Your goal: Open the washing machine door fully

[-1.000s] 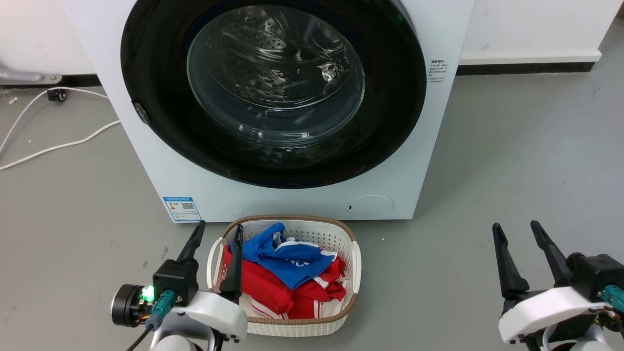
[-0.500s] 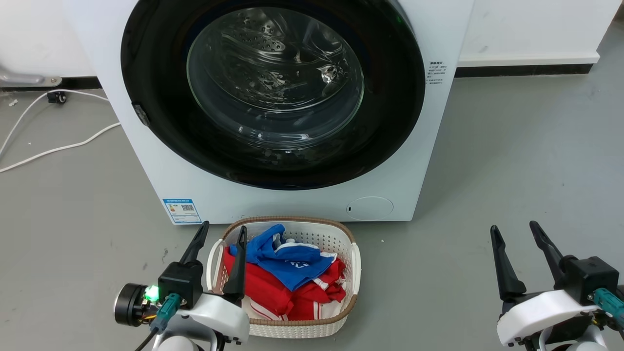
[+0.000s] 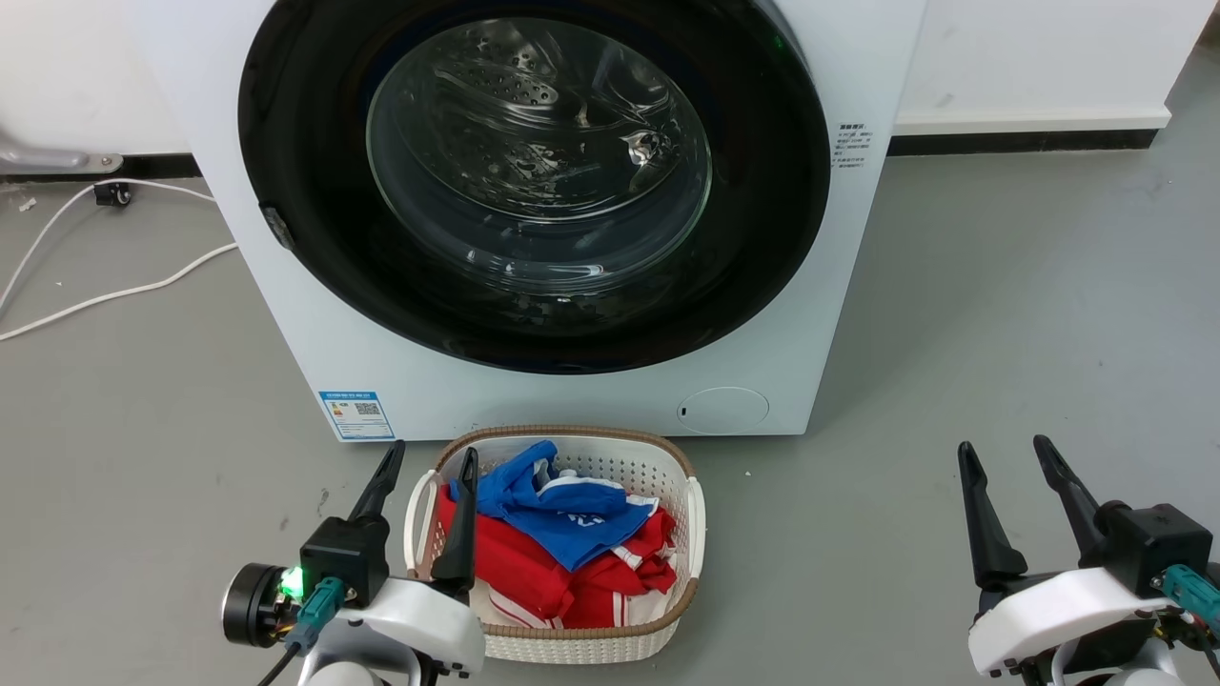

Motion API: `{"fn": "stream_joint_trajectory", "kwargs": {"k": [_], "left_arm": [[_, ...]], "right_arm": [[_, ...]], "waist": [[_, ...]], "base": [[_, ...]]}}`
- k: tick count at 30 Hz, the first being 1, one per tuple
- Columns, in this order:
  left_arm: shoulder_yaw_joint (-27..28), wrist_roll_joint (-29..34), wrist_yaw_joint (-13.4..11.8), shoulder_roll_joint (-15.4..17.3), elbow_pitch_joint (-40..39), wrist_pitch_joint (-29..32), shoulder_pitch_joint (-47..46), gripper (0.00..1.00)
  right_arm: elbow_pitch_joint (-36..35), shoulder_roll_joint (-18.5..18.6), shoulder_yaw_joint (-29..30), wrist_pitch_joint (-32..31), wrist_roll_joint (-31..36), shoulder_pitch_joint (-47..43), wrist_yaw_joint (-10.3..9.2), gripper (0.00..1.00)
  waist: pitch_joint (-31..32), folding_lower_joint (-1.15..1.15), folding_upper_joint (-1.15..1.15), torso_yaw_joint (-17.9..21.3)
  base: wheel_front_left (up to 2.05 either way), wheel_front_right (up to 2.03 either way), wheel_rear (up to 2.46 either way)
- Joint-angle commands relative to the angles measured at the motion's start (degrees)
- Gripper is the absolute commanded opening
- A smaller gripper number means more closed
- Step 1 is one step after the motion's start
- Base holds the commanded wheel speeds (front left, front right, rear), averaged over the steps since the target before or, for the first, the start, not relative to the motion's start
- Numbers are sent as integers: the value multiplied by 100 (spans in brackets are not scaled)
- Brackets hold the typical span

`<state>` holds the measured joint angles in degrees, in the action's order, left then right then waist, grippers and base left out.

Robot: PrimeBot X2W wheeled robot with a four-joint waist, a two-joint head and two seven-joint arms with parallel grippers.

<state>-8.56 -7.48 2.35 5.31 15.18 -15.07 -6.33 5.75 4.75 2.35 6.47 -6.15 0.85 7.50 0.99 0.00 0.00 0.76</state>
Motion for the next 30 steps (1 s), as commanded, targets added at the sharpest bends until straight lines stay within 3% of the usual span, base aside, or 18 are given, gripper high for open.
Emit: {"fn": "stream_joint_trajectory", "kwargs": {"k": [1, 8, 9, 10, 11, 19, 30], "left_arm": [[14, -6, 9, -7, 8, -15, 38, 100], [83, 2, 54, -55, 14, -15, 55, 100], [93, 0, 56, -61, 13, -15, 54, 100], [103, -2, 64, -67, 15, -15, 50, 100], [110, 3, 66, -73, 16, -15, 47, 100], [156, 40, 91, -119, -17, -15, -6, 100], [163, 65, 8, -183, -228, -15, -340, 100]], "right_arm": [[2, -6, -4, 3, -39, 43, -1, 100], [-11, 0, 3, -55, -75, 13, -1, 100], [-5, -4, 4, -59, -99, 11, -1, 60], [-6, 0, -4, -74, -128, 12, -1, 26], [6, 3, -46, -106, -203, 9, -1, 0], [70, 53, 44, -350, -1055, 119, -1, 0], [228, 144, 982, -646, -2380, 941, -1, 0]], "waist": [[0, 0, 0, -1], [6, 0, 0, -6], [6, 0, 0, -5], [5, 0, 0, -4], [2, 0, 0, -5], [-66, 0, 0, -9], [-645, 0, 0, -80]], "base": [[0, 0, 0], [0, 0, 0], [0, 0, 0], [0, 0, 0], [0, 0, 0], [0, 0, 0], [0, 0, 0]]}}
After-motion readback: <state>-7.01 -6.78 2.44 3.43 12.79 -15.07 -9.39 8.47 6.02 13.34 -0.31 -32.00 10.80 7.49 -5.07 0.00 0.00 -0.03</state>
